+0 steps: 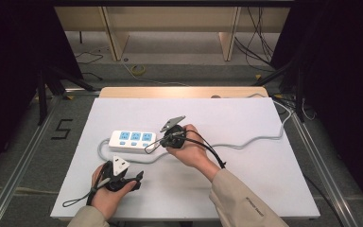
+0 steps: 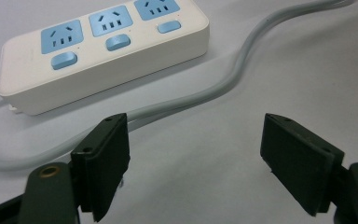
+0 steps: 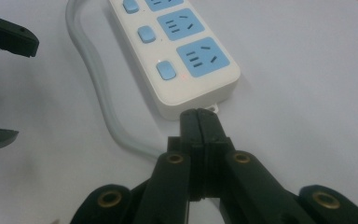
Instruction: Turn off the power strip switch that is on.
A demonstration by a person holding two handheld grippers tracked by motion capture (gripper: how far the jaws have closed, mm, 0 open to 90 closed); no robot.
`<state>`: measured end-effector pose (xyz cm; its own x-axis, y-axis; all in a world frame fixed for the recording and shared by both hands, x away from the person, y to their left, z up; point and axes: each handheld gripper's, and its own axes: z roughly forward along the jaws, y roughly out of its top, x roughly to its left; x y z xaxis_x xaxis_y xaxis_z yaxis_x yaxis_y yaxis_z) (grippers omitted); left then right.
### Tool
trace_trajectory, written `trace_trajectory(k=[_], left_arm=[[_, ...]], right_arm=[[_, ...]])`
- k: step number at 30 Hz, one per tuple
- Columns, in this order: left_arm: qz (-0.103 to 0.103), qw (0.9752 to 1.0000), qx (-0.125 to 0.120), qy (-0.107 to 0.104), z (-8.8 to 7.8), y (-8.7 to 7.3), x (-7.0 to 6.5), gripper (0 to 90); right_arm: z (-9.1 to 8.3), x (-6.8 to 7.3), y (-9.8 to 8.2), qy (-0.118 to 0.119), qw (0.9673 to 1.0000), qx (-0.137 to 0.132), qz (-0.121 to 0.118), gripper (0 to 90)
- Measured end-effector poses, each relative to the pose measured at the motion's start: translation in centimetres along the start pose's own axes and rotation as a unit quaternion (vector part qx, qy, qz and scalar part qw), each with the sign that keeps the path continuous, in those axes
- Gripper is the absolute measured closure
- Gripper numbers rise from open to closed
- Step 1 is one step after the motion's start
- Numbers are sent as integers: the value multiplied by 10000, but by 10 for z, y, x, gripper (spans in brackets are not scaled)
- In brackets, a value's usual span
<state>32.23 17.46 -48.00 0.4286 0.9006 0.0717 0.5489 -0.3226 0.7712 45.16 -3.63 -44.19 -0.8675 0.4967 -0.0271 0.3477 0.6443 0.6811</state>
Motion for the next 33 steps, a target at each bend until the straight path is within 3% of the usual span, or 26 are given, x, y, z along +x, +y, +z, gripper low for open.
trace_trajectory(k=[33], left_arm=[[-8, 10000, -6, -15, 0, -1, -1, 239]], right_arm=[[26, 7, 17, 82, 9999, 108, 73, 900]])
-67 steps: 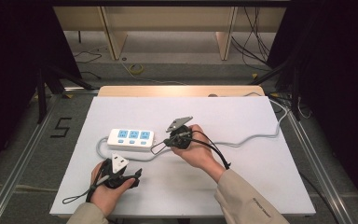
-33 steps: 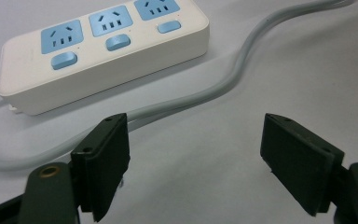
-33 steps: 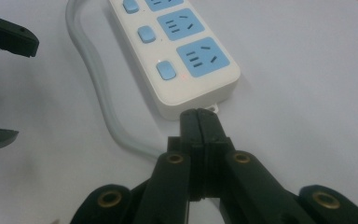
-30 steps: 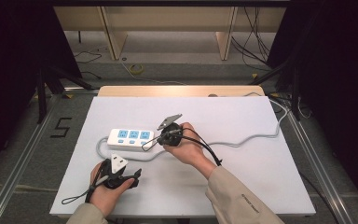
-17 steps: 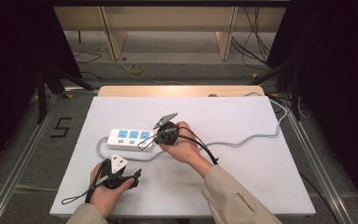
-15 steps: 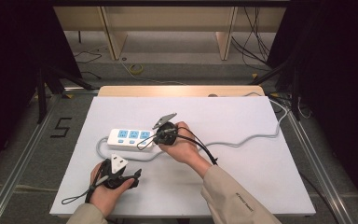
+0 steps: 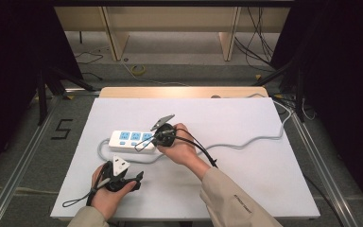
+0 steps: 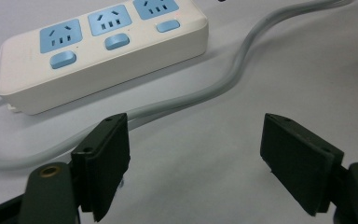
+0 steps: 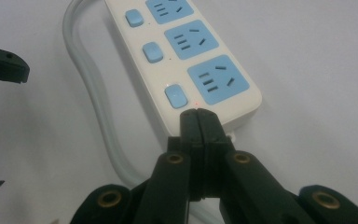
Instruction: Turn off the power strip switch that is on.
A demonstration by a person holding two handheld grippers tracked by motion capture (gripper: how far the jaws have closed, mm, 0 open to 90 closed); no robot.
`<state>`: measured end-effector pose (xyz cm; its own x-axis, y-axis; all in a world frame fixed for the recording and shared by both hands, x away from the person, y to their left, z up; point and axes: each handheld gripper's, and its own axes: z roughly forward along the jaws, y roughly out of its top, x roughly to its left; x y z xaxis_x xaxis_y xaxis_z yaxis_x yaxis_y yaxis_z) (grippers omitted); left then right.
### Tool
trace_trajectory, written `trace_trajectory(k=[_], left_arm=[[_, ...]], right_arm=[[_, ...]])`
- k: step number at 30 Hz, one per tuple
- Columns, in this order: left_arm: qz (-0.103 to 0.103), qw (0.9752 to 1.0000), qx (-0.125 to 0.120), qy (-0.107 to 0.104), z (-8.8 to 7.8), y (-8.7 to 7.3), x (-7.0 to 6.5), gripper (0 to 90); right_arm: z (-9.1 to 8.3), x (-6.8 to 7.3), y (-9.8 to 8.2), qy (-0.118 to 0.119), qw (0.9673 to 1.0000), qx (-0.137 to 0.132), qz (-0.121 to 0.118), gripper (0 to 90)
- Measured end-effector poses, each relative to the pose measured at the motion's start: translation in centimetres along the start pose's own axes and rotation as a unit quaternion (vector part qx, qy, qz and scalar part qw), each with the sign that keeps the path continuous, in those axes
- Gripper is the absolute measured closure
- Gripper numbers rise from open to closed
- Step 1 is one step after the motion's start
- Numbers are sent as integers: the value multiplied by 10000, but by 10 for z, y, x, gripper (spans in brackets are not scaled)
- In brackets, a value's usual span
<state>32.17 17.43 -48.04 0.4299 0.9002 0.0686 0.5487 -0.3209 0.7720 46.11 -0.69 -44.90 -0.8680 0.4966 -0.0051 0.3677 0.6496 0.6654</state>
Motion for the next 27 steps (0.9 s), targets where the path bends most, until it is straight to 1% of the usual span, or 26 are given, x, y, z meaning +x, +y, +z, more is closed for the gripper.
trace_trajectory(k=[7, 10, 12, 15, 21, 23, 27], left_arm=[[4, 10000, 2, -1, 0, 0, 0, 239], [38, 10000, 26, -6, -1, 0, 1, 239], [15, 10000, 9, -2, 0, 0, 1, 239], [48, 10000, 29, -3, -1, -1, 1, 240], [50, 10000, 31, -4, -1, 0, 1, 239], [45, 10000, 17, 0, 0, -1, 1, 239], [32, 10000, 8, -6, 0, -1, 1, 240]], right_arm=[[7, 3, 6, 28, 10000, 10, 9, 900], [10, 3, 6, 29, 10000, 24, 32, 900], [11, 3, 7, 34, 10000, 11, 34, 900], [13, 3, 8, 31, 10000, 16, 54, 900], [16, 2, 10, 24, 10000, 21, 84, 900], [17, 2, 11, 16, 10000, 38, 40, 900], [20, 2, 11, 29, 10000, 53, 60, 900]])
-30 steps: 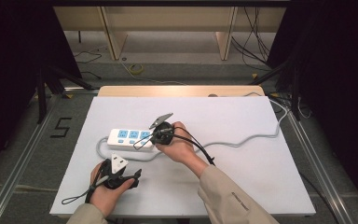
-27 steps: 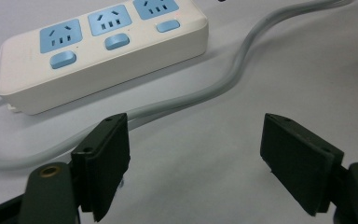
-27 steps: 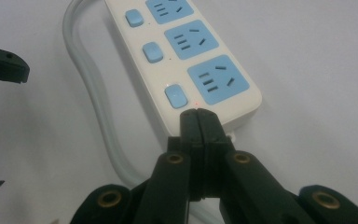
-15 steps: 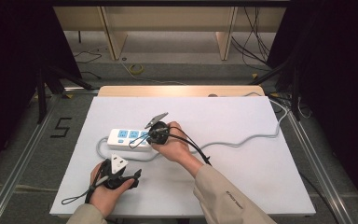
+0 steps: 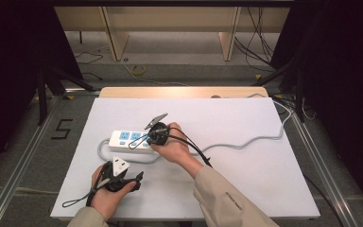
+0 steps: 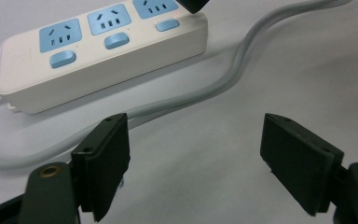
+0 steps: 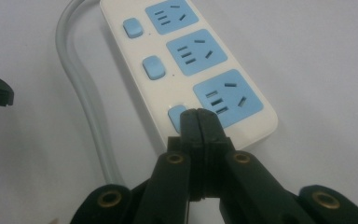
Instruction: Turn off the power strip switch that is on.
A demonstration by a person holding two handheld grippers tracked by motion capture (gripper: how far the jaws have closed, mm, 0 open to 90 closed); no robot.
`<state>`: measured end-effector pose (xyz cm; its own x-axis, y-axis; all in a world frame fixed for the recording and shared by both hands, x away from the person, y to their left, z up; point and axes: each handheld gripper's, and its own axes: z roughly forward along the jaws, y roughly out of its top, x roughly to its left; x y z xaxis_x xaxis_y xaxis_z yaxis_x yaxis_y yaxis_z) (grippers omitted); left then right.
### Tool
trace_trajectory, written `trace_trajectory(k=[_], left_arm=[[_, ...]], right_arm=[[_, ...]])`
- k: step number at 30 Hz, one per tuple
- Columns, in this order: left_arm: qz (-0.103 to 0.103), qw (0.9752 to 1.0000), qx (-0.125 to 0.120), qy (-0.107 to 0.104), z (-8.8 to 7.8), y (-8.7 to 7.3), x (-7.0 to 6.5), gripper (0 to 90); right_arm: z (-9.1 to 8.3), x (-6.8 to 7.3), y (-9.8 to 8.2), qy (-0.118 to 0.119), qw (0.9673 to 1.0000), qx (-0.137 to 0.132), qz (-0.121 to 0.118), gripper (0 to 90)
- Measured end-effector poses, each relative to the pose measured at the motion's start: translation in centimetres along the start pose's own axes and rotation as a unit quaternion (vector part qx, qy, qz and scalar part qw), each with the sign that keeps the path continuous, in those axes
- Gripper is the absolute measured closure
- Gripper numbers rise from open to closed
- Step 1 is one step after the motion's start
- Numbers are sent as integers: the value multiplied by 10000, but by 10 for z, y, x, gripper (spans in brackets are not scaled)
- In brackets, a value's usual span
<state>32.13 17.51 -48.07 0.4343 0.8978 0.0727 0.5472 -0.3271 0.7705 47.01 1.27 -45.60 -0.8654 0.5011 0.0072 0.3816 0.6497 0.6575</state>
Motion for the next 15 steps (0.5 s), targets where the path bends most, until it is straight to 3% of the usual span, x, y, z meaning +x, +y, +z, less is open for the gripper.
trace_trajectory(k=[15], left_arm=[[5, 10000, 0, -4, 0, 0, 0, 240]], right_arm=[[8, 2, 5, -11, 10000, -21, -1, 900]])
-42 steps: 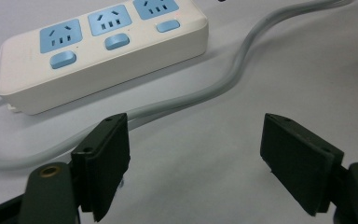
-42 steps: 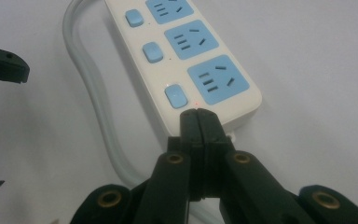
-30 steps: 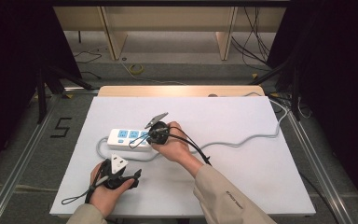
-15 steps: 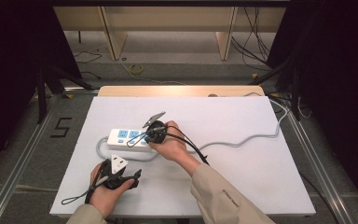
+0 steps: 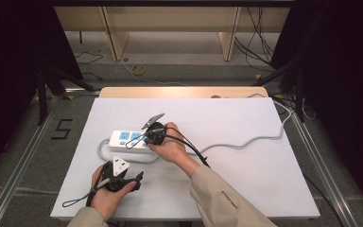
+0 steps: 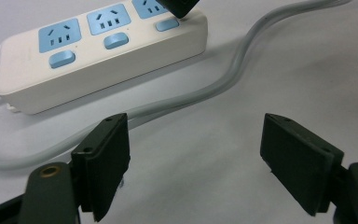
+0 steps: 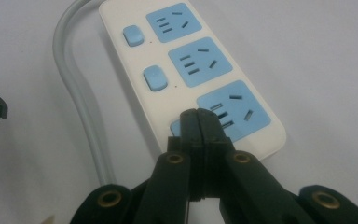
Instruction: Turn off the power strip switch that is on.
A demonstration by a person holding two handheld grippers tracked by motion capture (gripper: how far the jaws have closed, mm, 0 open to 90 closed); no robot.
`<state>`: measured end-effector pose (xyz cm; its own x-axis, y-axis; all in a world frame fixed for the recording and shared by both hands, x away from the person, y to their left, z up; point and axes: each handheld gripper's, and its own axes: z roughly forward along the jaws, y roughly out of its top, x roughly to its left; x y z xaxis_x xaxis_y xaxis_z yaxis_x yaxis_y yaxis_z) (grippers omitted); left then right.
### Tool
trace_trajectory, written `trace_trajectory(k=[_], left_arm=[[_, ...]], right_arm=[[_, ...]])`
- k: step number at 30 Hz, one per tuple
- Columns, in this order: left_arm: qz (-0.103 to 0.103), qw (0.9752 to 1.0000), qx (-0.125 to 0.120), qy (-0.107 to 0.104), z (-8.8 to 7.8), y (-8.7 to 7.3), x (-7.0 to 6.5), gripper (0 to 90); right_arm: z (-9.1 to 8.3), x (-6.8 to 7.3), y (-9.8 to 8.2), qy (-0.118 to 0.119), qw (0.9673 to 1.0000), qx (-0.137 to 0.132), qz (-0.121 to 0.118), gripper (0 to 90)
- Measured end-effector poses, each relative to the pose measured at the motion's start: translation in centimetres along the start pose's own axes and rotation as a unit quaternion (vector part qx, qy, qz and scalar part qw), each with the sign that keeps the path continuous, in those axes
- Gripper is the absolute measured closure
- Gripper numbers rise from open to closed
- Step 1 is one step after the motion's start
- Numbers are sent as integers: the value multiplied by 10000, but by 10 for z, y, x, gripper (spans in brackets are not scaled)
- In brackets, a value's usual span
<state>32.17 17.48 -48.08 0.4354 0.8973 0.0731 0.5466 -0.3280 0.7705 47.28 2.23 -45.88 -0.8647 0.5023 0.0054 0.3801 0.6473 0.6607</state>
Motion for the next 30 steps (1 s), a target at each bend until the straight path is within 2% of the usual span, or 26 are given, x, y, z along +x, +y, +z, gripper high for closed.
trace_trajectory(k=[16, 30], left_arm=[[9, 10000, -5, -2, 0, 1, 0, 240], [-20, 10000, -19, 9, 0, 1, 0, 240]], right_arm=[[7, 5, 7, 23, 9999, 12, -141, 900], [7, 3, 7, 70, 10000, 42, -9, 900]])
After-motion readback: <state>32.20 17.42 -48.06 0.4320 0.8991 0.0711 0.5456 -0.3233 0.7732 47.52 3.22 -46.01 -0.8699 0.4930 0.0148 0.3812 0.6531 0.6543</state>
